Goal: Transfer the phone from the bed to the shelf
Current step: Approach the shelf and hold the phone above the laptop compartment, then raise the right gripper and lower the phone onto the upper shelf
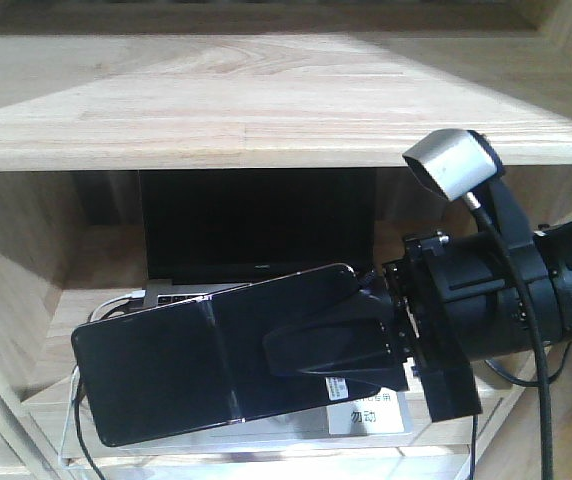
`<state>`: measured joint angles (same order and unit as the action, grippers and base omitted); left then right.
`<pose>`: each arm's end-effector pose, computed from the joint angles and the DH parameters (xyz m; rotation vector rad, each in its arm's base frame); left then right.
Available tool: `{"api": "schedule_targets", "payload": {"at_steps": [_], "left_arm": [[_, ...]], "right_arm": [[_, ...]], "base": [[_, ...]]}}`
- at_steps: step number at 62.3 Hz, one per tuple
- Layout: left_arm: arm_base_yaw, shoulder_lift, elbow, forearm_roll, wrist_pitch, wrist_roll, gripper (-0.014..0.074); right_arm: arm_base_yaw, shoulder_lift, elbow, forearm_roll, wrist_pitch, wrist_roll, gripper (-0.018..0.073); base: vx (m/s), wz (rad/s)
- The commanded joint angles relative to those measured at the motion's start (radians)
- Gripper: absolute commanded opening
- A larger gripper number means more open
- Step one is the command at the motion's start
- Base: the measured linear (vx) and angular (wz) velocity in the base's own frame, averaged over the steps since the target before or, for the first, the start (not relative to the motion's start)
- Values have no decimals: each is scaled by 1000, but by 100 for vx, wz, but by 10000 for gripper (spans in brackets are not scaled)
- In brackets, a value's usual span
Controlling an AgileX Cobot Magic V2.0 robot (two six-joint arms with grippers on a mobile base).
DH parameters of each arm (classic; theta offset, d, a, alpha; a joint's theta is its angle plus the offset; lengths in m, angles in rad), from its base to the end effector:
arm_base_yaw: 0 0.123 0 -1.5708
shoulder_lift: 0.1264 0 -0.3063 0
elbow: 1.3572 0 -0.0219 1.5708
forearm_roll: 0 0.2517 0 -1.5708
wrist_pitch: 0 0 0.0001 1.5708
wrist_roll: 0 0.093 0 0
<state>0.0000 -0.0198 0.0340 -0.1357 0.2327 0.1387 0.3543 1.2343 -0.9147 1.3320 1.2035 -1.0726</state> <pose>0.0367 -0.0029 0.1811 0.0287 1.7282 -0.0221 0.1712 0.1533 0.3582 -1.0185 1.9331 1.4486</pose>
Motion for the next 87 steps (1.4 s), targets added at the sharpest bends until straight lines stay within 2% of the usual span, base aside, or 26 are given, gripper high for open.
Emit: {"api": "schedule_targets", "payload": {"at_steps": [1, 29, 55, 64, 73, 87], "left_arm": [[-4, -6, 2, -9, -74, -4, 1], [-4, -6, 2, -9, -74, -4, 1], [-4, -6, 2, -9, -74, -4, 1], [-4, -6, 2, -9, -74, -4, 1], [-4, -6, 2, -9, -74, -4, 1], [-4, -6, 2, -9, -74, -4, 1]], "right_arm": [[-2, -27, -27, 96, 70, -12, -1], [-2, -27, -48, 97, 73, -12, -1], [-2, -27, -317, 95, 56, 47, -1], [-2, -27, -414, 89, -22, 70, -1], [-2, -27, -485, 39, -160, 92, -1], [-2, 3, -546, -3, -317, 95, -1]], "base": [[0, 0], [0, 0], [0, 0], [0, 0], [0, 0], [0, 0]]}}
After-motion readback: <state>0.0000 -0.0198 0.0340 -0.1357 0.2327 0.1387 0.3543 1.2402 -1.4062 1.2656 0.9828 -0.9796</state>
